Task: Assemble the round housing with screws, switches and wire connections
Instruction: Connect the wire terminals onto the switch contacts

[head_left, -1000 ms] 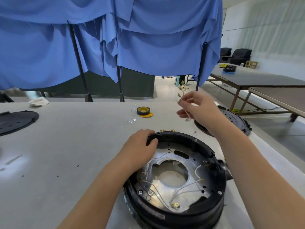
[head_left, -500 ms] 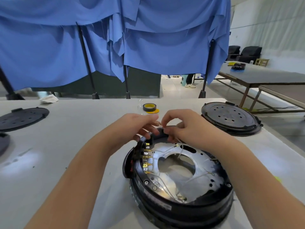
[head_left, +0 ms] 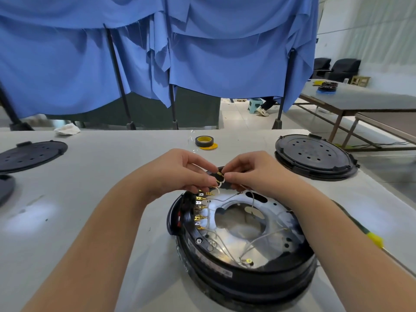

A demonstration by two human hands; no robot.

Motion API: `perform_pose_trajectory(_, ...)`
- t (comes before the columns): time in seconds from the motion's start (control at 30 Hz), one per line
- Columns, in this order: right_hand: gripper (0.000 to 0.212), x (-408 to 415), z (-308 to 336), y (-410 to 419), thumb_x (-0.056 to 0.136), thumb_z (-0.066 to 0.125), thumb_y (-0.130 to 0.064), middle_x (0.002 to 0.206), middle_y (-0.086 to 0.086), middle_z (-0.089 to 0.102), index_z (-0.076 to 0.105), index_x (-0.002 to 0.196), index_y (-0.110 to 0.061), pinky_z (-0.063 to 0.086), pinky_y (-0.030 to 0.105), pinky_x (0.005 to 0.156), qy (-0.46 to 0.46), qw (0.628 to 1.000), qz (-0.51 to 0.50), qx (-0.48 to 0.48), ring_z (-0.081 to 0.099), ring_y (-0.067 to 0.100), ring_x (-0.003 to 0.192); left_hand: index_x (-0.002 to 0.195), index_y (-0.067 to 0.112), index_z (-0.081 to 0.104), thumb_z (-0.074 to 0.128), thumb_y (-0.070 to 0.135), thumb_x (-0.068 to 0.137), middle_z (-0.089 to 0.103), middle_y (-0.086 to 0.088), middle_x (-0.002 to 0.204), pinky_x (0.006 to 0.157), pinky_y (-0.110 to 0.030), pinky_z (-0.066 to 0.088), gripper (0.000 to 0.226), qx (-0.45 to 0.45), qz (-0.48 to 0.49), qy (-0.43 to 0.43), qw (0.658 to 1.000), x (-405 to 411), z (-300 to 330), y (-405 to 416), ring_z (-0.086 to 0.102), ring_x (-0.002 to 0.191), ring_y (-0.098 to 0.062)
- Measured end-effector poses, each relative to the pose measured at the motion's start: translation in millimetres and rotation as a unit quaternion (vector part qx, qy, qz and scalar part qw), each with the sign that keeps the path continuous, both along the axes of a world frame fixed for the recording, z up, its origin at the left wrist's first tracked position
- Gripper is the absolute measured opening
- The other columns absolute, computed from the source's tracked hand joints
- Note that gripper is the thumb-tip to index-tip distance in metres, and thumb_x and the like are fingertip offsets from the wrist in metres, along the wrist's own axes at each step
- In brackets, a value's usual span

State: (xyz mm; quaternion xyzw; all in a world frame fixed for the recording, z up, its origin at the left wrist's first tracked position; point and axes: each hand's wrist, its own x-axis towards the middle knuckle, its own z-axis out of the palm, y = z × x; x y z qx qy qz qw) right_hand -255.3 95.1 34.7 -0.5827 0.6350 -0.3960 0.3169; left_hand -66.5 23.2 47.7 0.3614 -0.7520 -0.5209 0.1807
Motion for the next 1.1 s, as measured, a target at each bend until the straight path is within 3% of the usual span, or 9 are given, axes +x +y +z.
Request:
perform_pose_trajectory(0.17,0.009,-1.5,-0.9,0.6,0.083,0.072,-0.014,0.073,-0.003,0.073,0.072,0.09,-0.019,0.051,0.013,0.059,0.053,0.997,0.031,0.044,0.067,0.002,0.062,0.101,0.017,0.072,0.078,0.014,0.078,0.077,-0.006,0.086,0.058,-0.013,0.05,0.024,-0.016,-0.024,-0.025,0.999,1.7,0.6,1.6,0.07,0.07,-0.007)
perform_pose_trajectory(0.37,0.015,1.9,-5.2,2.0,0.078,0.075,-0.014,0.073,-0.008,0.073,0.072,0.079,-0.029,0.048,0.011,0.058,0.092,0.994,0.041,0.039,0.067,0.0,0.064,0.106,0.02,0.068,0.075,0.018,0.081,0.077,-0.001,0.092,0.063,-0.016,0.053,0.026,-0.017,-0.073,-0.06,0.995,7.3,5.4,2.1,0.073,0.084,-0.011)
perform_pose_trajectory(0.53,0.011,6.1,-11.5,3.5,0.079,0.073,-0.016,0.07,-0.007,0.072,0.076,0.081,-0.025,0.049,0.013,0.056,0.132,0.99,0.04,0.017,0.063,0.001,0.061,0.09,0.023,0.071,0.072,0.03,0.085,0.075,0.005,0.075,0.048,-0.012,0.047,0.009,-0.107,0.038,-0.104,0.988,9.9,2.2,-5.7,0.069,0.062,-0.003)
perform_pose_trajectory(0.6,0.011,10.1,-13.1,2.1,0.08,0.071,-0.016,0.071,-0.008,0.071,0.076,0.082,-0.025,0.049,0.016,0.057,0.152,0.987,0.043,0.015,0.062,0.002,0.062,0.086,0.018,0.069,0.071,0.036,0.085,0.073,0.003,0.074,0.043,-0.014,0.046,0.018,-0.131,0.083,-0.15,0.976,10.8,-2.3,-10.8,0.069,0.057,-0.003)
perform_pose_trajectory(0.73,0.017,17.9,-16.4,-0.6,0.081,0.068,-0.014,0.073,-0.012,0.07,0.075,0.08,-0.029,0.047,0.017,0.061,0.168,0.985,0.048,0.0,0.062,0.0,0.065,0.087,0.011,0.068,0.07,0.045,0.083,0.072,-0.001,0.077,0.044,-0.019,0.051,0.034,-0.086,0.085,-0.22,0.968,10.7,-8.0,-12.8,0.071,0.056,-0.009)
perform_pose_trajectory(0.9,0.016,22.8,-18.3,-3.7,0.082,0.068,-0.015,0.077,-0.013,0.071,0.076,0.085,-0.027,0.054,0.02,0.074,0.17,0.984,0.05,-0.011,0.066,0.003,0.077,0.086,0.005,0.071,0.074,0.037,0.082,0.074,-0.002,0.068,0.048,-0.021,0.055,0.032,-0.059,0.077,-0.208,0.973,9.8,-7.2,-12.2,0.073,0.059,-0.016)
perform_pose_trajectory(1.1,0.015,23.3,-20.5,-5.4,0.081,0.068,-0.014,0.071,-0.018,0.068,0.076,0.087,-0.026,0.045,0.01,0.061,0.17,0.984,0.05,-0.004,0.06,-0.009,0.064,0.088,0.0,0.068,0.074,0.031,0.082,0.074,-0.007,0.066,0.045,-0.022,0.054,0.032,-0.051,0.103,-0.213,0.97,6.8,-6.1,-6.7,0.072,0.056,-0.018)
